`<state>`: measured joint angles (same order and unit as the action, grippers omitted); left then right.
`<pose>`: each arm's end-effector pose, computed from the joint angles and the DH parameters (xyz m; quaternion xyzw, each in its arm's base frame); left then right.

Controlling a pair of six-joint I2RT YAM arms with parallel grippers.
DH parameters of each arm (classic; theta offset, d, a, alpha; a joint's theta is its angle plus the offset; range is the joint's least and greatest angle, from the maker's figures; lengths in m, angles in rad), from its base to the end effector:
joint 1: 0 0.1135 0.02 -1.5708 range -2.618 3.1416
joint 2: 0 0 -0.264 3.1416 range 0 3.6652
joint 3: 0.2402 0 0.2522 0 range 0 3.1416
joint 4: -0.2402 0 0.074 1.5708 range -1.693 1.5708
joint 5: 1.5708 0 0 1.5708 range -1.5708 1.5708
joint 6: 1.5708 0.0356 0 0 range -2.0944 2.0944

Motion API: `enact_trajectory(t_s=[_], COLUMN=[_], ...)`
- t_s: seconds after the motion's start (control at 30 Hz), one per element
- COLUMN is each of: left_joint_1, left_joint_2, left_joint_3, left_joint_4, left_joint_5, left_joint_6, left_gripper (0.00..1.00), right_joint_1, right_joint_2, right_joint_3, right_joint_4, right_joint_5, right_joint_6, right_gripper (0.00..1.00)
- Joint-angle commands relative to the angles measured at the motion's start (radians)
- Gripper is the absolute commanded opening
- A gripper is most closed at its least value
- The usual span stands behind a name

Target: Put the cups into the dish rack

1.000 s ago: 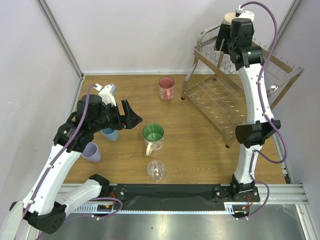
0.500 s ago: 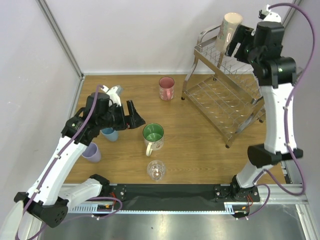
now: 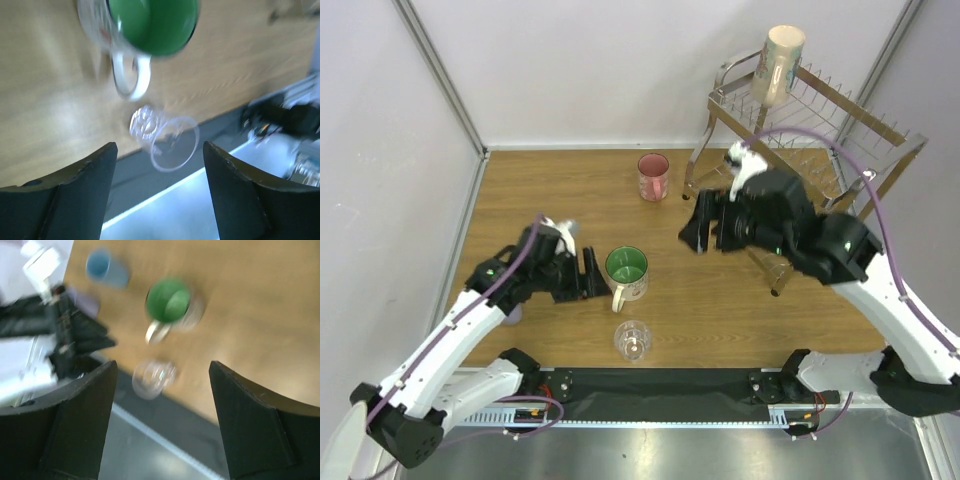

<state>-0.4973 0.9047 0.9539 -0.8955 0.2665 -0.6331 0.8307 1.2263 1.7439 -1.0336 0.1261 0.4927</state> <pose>0.1453 -0.0895 0.3119 -0.0159 0.9279 -0.2930 0.2301 0.1443 0.1514 0.4814 -0.1138 0.8554 0.2657 0.4297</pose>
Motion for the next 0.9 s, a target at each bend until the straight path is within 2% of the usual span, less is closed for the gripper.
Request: enact_trajectory(t_s=[0.0,0.17,0.27,0.5,0.8,0.87], left_joint_1=[-0.111,-0.297,-0.337,-0.346,-0.346,-0.346], left_joint_2=[0.008,0.0,0.04,0.14,0.229,0.238], left_joint_3=[-0.092,-0.201,-0.233,-0.225,-0.256,-0.267], left_joint_4=[-0.037,0.044,0.093,0.119,0.176,0.194], left_joint_5=[-0.01,-0.049,-0.044,-0.087,-0.076,-0.055], left_joint_6=[-0.074,-0.201,-0.223,-0.189,-0.171,-0.172], left_gripper=[0.75,0.75,0.74,0.72,0.58,0.52], right_joint_1=[0.099,0.185,0.209,0.225,0.223,0.223], right_joint_2=[-0.1,-0.177,-0.189,-0.286,-0.349,-0.356], right_joint_3=[-0.139,-0.355,-0.395,-0.469,-0.474,-0.489], right_joint_4=[0.093,0.109,0.08,0.09,0.047,0.047], right_joint_5=[0.023,0.003,-0.011,0.015,0.069,0.064], right_joint_6=[0.185,0.26,0.277,0.317,0.353,0.359], right_gripper=[0.79,0.79,0.8,0.8,0.81,0.81])
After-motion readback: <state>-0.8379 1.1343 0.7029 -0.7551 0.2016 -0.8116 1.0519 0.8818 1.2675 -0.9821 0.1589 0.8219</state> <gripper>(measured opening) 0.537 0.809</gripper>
